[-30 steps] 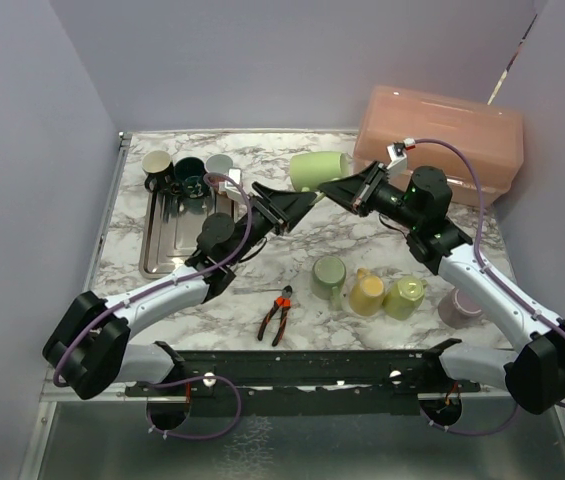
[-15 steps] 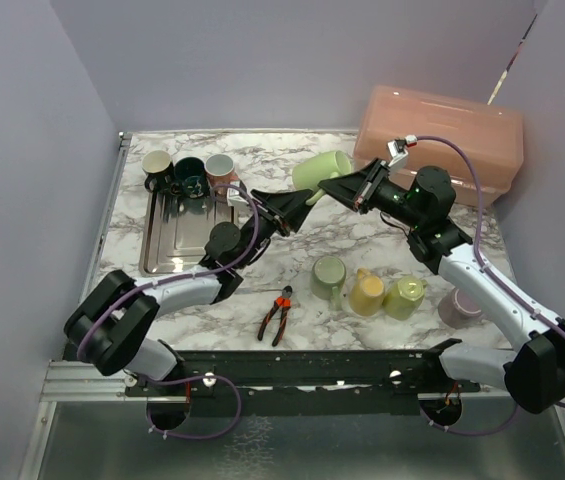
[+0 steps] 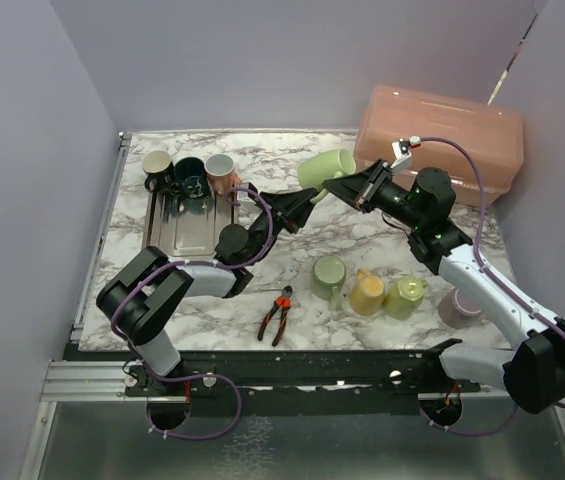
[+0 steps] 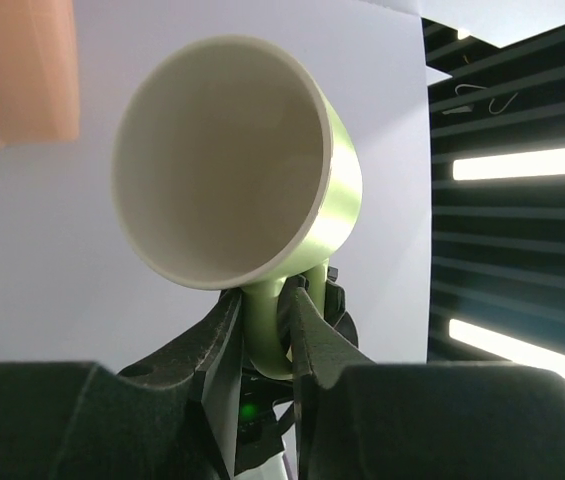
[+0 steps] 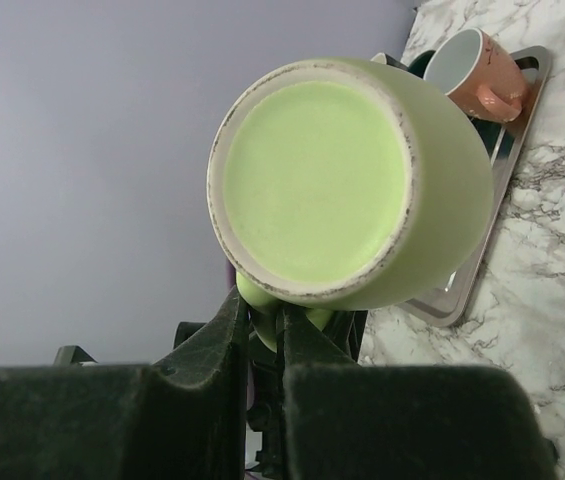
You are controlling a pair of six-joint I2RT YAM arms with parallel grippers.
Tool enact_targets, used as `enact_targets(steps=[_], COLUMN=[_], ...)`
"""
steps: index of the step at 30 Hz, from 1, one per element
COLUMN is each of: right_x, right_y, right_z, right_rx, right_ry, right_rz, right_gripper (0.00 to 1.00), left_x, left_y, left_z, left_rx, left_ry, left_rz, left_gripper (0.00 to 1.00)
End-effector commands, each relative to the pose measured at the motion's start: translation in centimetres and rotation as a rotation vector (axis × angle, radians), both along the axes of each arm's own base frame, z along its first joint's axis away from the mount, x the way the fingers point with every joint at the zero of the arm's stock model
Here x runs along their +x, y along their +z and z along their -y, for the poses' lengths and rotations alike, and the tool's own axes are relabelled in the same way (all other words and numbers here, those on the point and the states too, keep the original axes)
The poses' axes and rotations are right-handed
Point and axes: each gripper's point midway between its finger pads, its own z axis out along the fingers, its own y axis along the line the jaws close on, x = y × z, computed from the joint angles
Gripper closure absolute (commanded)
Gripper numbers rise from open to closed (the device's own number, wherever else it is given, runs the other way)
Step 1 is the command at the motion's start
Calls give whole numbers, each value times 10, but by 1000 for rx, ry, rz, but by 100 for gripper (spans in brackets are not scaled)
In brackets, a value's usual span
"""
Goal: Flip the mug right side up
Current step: Turn over the cup at the center of the board.
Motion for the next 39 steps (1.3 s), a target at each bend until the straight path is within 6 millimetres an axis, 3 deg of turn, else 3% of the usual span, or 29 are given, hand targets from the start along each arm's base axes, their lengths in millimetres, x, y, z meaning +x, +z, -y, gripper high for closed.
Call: enact_targets(steps=[1, 11, 13, 15, 27, 32, 34, 39], right_x=[-22, -20, -21, -22, -32, -34, -34, -32], right_y=[2, -11, -14, -16, -36, -46, -50, -49], right_z=[-10, -5, -5, -4, -5, -5, -5, -6], right_rx=[-10, -43, -49, -52, -84, -103, -109, -103], right_ry=[86, 56, 56, 61, 106, 118, 119, 113], right_rz=[5, 5, 25, 60, 118, 129, 123, 108], right_gripper=[99, 99, 99, 99, 99, 99, 99, 99], left_x=[-7, -17, -20, -23, -36, -43, -45, -46], left_y=[45, 63, 68, 75, 95, 106, 108, 105], left_z=[-7, -3, -3, -5, -14, -19, -18, -17], left_rx=[-91, -20, -23, -35, -88, -104, -103, -34], left_ry=[25, 39, 32, 26, 0, -4, -11, 29], left_rz=[146, 265, 281, 293, 305, 331, 341, 385], left_gripper=[100, 100, 82, 72, 65, 67, 72, 100])
